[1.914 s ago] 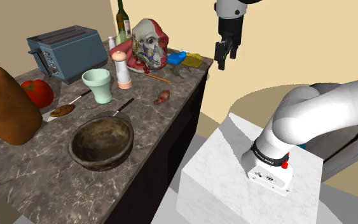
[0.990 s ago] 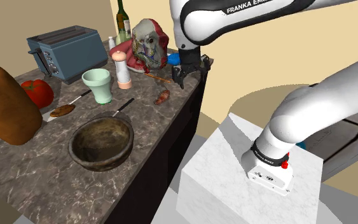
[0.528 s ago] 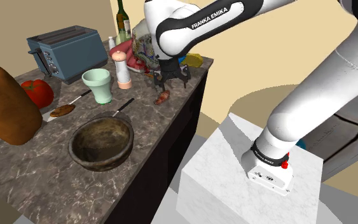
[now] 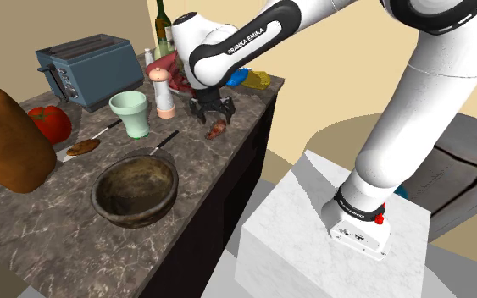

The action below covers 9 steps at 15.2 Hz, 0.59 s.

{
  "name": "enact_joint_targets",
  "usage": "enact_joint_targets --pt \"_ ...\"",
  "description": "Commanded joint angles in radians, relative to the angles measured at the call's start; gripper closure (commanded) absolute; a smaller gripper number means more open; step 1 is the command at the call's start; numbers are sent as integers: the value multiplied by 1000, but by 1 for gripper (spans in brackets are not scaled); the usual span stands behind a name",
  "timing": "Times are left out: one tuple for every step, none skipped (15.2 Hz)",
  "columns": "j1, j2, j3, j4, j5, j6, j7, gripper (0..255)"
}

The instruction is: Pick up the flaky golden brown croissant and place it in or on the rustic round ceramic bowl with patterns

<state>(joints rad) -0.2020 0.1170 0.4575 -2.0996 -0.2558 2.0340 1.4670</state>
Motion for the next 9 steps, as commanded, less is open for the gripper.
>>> enact_joint_targets --pt "0 17 -3 -9 -13 23 18 0" --pt "0 22 -5 -17 -18 35 21 0" --pt "-1 28 -7 -24 -22 48 24 0" --pt "-2 33 -9 -32 -27 60 28 0" --pt "-2 39 -10 -39 -33 72 31 0" --pt "-2 43 -12 -43 -36 79 33 0" --pt "-2 43 -12 -43 -36 79 33 0" --pt "-2 43 -12 -43 -36 79 33 0" --pt "-2 43 -12 -43 -36 79 33 0"
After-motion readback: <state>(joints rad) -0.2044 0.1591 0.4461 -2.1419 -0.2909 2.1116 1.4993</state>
